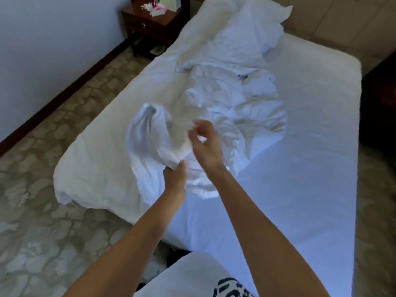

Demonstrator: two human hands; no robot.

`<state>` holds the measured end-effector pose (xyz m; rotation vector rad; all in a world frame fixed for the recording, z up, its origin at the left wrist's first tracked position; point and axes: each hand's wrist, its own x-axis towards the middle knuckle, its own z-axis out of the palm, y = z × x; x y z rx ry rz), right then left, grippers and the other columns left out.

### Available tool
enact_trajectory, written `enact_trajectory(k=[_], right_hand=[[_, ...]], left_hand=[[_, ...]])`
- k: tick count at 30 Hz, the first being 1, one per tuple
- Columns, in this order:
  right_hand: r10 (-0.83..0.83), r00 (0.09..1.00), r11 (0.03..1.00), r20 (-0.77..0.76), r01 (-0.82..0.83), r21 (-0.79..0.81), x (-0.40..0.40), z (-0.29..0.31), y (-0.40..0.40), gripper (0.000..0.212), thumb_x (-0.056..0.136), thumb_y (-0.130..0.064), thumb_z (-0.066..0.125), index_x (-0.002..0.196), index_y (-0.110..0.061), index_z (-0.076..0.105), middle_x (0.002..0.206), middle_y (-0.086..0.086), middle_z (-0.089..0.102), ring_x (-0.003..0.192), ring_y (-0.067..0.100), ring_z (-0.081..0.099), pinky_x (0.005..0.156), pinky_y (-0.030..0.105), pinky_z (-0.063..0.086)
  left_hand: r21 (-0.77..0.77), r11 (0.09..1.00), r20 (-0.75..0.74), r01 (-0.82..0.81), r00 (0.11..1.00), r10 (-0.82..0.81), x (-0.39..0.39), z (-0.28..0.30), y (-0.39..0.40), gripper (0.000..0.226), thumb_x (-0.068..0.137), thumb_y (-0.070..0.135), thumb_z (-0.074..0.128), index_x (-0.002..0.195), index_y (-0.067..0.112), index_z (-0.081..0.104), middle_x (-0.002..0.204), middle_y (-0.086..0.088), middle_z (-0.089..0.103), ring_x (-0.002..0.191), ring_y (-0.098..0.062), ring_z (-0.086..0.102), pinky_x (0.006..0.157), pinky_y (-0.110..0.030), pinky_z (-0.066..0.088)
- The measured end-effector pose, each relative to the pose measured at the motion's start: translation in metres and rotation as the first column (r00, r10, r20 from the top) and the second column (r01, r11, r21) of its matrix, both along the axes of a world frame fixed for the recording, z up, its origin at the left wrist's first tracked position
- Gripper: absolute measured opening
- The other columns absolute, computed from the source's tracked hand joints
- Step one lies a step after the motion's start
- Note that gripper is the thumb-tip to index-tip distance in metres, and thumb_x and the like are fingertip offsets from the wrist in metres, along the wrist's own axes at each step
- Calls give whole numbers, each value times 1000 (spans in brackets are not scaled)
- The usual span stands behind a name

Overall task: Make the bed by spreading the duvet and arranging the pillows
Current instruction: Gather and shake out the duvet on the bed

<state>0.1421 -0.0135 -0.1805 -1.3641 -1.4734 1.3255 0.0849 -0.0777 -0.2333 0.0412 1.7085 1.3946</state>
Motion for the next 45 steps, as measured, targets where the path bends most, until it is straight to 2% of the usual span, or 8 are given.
enact_trajectory(k=[4,11,14,18,23,27,32,45], right_hand=[[-71,790,903,610,311,-297,103,-75,-14,93,75,-56,72,147,-14,31,145,16,40,138,33,34,111,46,29],[-12,973,776,229,154,-612,190,-121,-32,47,88,-27,67,122,3,58,92,12,63,86,27,61,71,33,49],[-18,975,902,223,112,-417,238,-101,-67,28,94,-25,56,104,0,61,80,10,58,79,23,55,62,29,41],[-46,973,998,226,33,61,315,-51,-150,42,90,-32,57,53,-20,41,51,-7,38,54,6,37,49,30,29],[235,827,827,510,-446,342,373,-9,-200,54,84,-31,56,48,-26,16,42,-7,17,49,13,24,49,27,21],[442,845,891,300,-452,-39,427,-22,-195,53,84,-57,56,52,-19,40,50,-6,40,49,10,37,51,30,34],[-121,972,641,-201,-78,-763,490,-57,-132,64,83,-72,51,112,-16,60,106,16,70,95,28,70,77,43,58],[16,997,656,-80,-71,-751,506,-113,-98,78,80,3,60,150,-13,30,123,22,60,81,31,63,64,37,52]], left_hand=[[158,983,328,-92,944,36,43,13,-39,35,101,16,49,133,3,52,124,-16,63,111,-29,60,101,-43,48],[321,939,430,-121,903,-30,104,36,-113,63,105,19,30,67,7,77,68,-8,74,62,-16,73,68,-31,58],[332,922,461,-198,887,25,131,36,-132,38,103,30,38,102,8,69,91,-7,75,78,-18,74,68,-29,60],[50,997,507,66,858,-82,226,32,-147,42,73,58,70,66,23,48,63,10,59,66,-13,62,45,-20,37],[129,988,551,86,822,-144,334,58,-151,22,102,24,41,95,17,61,58,10,68,53,-7,66,59,-27,53],[10,996,524,84,848,-76,347,61,-157,25,96,12,50,78,4,66,59,-8,67,48,-16,66,55,-25,52],[-84,996,500,-43,862,80,393,61,-148,20,95,2,45,76,4,51,39,-4,58,31,-13,57,36,-17,47],[-94,975,474,-203,852,223,442,63,-196,13,79,-10,52,89,-6,61,83,-20,65,60,-29,67,56,-40,58]])
